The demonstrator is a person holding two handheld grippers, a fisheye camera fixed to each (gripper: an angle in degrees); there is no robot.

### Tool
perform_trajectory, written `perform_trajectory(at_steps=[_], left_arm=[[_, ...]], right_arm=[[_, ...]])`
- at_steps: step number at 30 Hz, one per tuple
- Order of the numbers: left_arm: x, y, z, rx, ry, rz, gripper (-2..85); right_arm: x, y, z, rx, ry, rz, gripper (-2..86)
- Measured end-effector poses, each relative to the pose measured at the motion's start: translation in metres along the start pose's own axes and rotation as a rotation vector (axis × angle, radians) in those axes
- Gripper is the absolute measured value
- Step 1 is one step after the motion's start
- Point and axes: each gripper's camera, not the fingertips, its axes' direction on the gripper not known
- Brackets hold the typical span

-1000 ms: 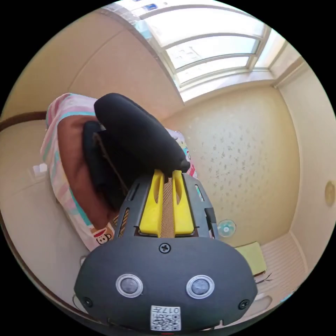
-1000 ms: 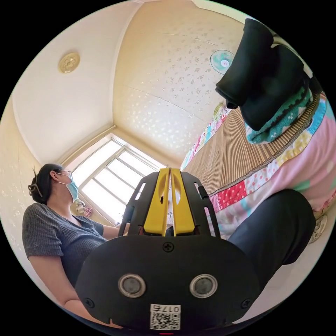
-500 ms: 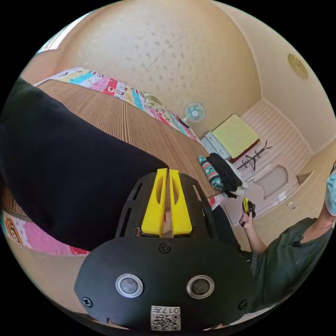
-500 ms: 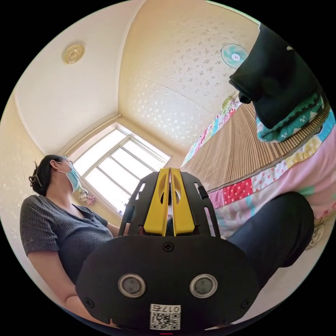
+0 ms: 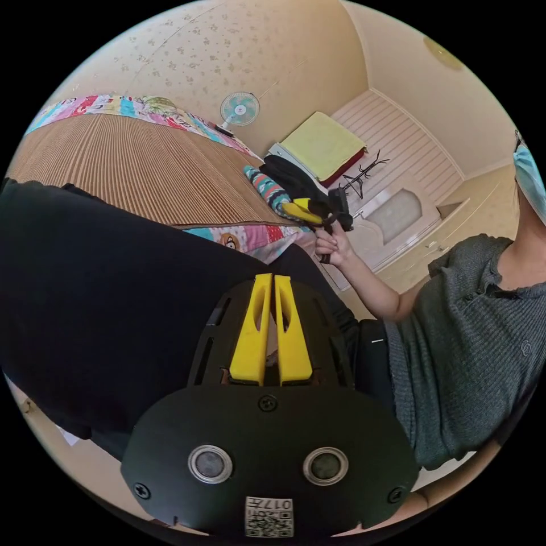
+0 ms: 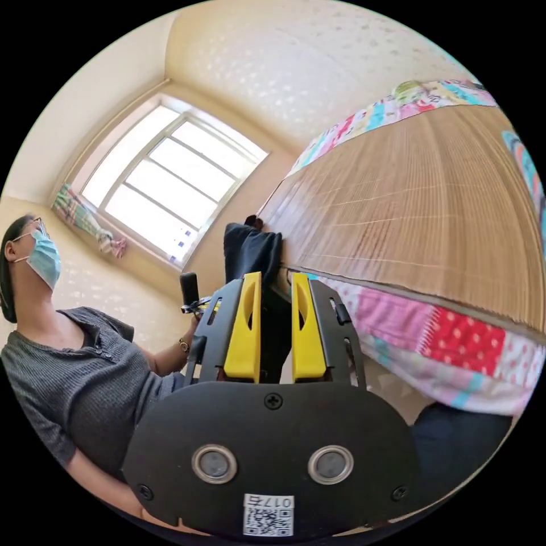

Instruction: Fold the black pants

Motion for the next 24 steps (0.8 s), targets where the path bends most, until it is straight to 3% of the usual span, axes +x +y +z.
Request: perform_trajectory(at_steps=[2, 7, 16, 19, 21, 24], left_arm=[[0.008, 0.005, 0.005, -0.015, 0.011, 0.022, -1.0], [0.024, 0.012, 0.015, -0.066, -0.089, 0.053, -1.0], [0.043, 0.030, 0.002, -0.070, -0.265, 0.073, -1.0], [0.042, 0.037, -0.008, -0.046, -0.214, 0.064, -0.9], [0.041, 0.047, -0.028, 0.012, -0.190, 0.041, -0.8], [0.036, 0.062, -0.068, 0.077, -0.275, 0.007, -0.1]], right_arm=[[-0.029, -0.044, 0.054, -0.123, -0.008, -0.087, 10.3], [-0.120, -0.154, 0.217, -0.403, 0.185, -0.340, 14.9], [-0.150, -0.264, 0.376, -0.441, 0.423, -0.255, 20.1], [-0.135, -0.264, 0.384, -0.434, 0.502, -0.203, 14.4], [-0.121, -0.260, 0.365, -0.400, 0.429, -0.150, 10.3], [-0.092, -0.252, 0.310, -0.326, 0.099, -0.035, 5.8]])
